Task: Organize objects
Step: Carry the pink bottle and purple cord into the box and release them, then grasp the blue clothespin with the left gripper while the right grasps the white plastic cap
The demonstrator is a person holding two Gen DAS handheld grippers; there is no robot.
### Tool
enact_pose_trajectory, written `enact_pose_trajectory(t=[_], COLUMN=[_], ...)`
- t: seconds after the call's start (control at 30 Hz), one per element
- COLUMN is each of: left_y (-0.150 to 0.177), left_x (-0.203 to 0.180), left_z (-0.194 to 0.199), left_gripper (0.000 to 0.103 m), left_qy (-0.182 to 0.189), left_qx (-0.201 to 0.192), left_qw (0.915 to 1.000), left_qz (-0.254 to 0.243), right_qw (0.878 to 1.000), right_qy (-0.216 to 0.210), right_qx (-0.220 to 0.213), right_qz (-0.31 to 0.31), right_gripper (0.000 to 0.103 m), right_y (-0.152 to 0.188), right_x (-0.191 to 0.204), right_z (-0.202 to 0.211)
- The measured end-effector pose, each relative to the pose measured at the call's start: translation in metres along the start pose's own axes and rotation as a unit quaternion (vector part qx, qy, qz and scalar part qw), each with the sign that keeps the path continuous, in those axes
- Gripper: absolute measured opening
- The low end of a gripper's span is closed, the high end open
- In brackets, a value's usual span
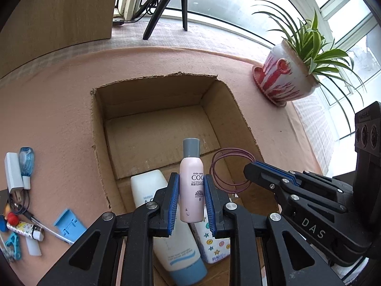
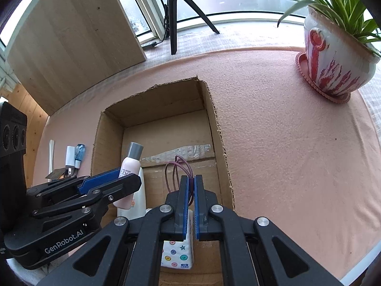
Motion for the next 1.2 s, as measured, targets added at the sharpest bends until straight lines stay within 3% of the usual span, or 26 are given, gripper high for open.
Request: enact_pose_trajectory(t=[0.27, 0.37, 0.4, 0.87, 1.2], left_y=[-0.006, -0.008, -0.009, 0.001, 0.024], left_x=[-0.003, 0.0, 0.001, 0.013, 0.064], left_z=[-0.011, -0.01, -0.007, 0.032, 0.077], left_gripper=[0.023, 0.042, 0.043, 0.044, 0.044], left_qy=[-0.006, -0.008, -0.009, -0.023, -0.038], left_qx=[0.002, -0.002, -0.005, -0.04, -0.057], left_qw=[1.0, 1.0, 0.9999, 0.9989, 0.9972], left_qz=[-0.001, 0.005, 0.005, 0.002, 0.03], right_qw=[1.0, 1.0, 1.0, 1.0, 0.999], right_qy=[0.002, 0.006, 0.008, -0.003, -0.02], right_qx=[0.001, 0.005, 0.003, -0.019, -0.046], right_qz=[0.001, -0.006, -0.006, -0.001, 0.018], right_gripper=[0.005, 0.021, 0.024, 0.024, 0.024], right_y=[-0.004, -0.005, -0.005, -0.002, 0.001], right_x=[-0.001, -0.004, -0.005, 0.01, 0.052], right_z=[-0.005, -0.006, -0.005, 0.009, 0.02])
Point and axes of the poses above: each gripper's, at about its wrist camera, not at the fingertips, and z roughly against the way its jaws point, x to its left, y to its underside, the point moved 4 cm from there along -z, roughly the way its jaws point, and after that the axes turned 3 degrees about z, right-handed, at the moved point
